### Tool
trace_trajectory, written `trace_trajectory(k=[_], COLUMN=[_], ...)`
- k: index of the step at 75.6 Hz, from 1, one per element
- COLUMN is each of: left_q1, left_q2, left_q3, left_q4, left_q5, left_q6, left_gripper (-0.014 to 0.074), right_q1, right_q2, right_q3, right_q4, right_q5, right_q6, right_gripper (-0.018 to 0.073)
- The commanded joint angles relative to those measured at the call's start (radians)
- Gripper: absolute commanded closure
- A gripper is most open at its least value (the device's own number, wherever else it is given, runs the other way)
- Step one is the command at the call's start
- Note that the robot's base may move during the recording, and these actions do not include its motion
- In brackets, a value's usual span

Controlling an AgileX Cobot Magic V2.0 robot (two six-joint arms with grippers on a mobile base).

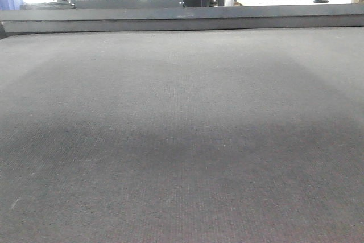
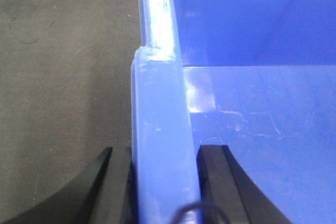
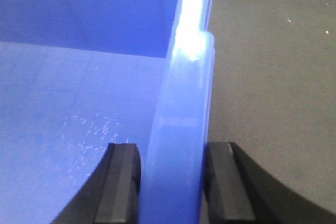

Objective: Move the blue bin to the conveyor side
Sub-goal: 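Carry the blue bin to the dark grey conveyor table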

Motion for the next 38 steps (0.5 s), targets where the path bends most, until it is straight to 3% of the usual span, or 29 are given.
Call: trace_trajectory(k=[1,38], left_q1=[0.001,0.001], left_q2=[-0.022,-0.011], left_q3=[-0.015,-0.015], left_q4=[0.037,0.037], left_q5=[-0.125,-0.174], left_q6=[0.005,0.017], left_gripper=[0.0613,0.0613], right_q1=[-0.006,-0.006], right_q2=[-0.022,-0.013], right_q3=[-0.024,-0.024], right_q4=[-0.027,-0.019], right_q5=[-0.097,-0.091], right_q6=[-0.027,-0.027], right_gripper=[0.0636,0.0636])
